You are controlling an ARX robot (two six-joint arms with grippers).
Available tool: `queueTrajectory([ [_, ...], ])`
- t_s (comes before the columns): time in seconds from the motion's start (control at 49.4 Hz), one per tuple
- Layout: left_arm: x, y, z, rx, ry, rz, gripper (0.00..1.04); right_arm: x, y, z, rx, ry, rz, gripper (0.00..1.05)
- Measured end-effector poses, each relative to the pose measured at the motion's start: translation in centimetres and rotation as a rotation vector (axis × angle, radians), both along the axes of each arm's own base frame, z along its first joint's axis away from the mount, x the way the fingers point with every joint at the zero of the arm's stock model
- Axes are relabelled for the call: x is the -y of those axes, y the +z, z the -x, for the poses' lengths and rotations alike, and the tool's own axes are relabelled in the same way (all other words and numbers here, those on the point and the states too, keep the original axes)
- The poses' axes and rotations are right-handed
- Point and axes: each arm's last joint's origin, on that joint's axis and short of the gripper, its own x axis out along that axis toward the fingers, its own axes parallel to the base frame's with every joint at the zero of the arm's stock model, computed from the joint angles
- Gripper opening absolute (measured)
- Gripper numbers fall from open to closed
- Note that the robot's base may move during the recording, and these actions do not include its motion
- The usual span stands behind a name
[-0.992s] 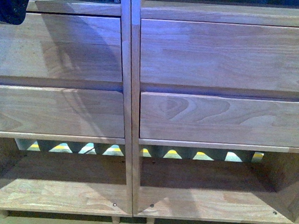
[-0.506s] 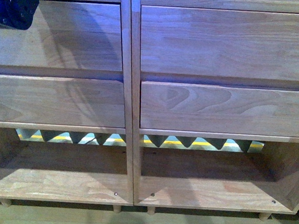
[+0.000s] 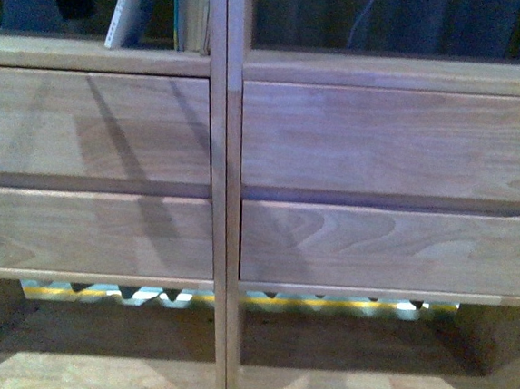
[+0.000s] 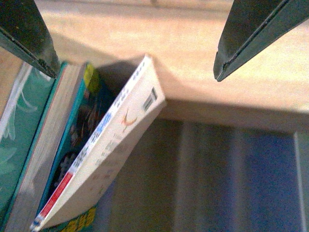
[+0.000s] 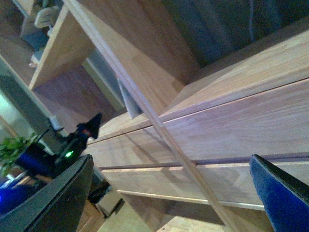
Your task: Organize books on shelf
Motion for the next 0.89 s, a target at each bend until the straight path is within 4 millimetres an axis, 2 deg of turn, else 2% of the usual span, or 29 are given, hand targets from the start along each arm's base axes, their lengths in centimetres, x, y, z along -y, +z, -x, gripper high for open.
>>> queueTrajectory([
  [0.121,-0.4,0.0,5.4,-0.137,0.044,0.036,0.98,-0.5,-0.3,0.3,-0.034,-0.138,0.068,0.98],
  [0.162,-0.5,0.2,6.8,-0.161,0.049,0.045,0.98,-0.6,-0.5,0.4,-0.038,-0.198,0.119,0.98],
  [0.263,-0.8,1.0,11.8,-0.196,0.034,0.084,0.98,-1.3,-1.7,1.0,-0.068,-0.343,0.292,0.98],
  [0.385,-0.6,1.2,16.0,-0.210,0.010,0.110,0.98,-2.1,-2.4,2.3,-0.061,-0.380,0.387,0.98],
  [0.466,0.4,0.6,20.7,-0.208,-0.050,0.123,0.98,-3.3,-3.1,4.1,-0.035,-0.374,0.443,0.98],
  [0.567,1.4,-1.0,24.9,-0.230,-0.077,0.117,0.98,-4.2,-4.3,5.8,-0.015,-0.426,0.474,0.98],
  [0.587,1.7,-1.4,25.7,-0.249,-0.049,0.085,0.95,-4.4,-4.6,6.2,-0.022,-0.440,0.486,0.98],
  [0.648,1.5,-2.4,26.9,-0.278,0.038,-0.012,0.81,-5.4,-5.4,7.3,-0.091,-0.513,0.538,0.86],
  [0.769,0.4,-4.4,27.5,-0.283,0.071,-0.086,0.52,-6.3,-6.3,8.5,-0.099,-0.544,0.586,0.59],
  [0.891,-0.3,-5.3,27.8,-0.280,0.079,-0.097,0.33,-7.0,-6.7,8.8,-0.104,-0.570,0.594,0.39],
])
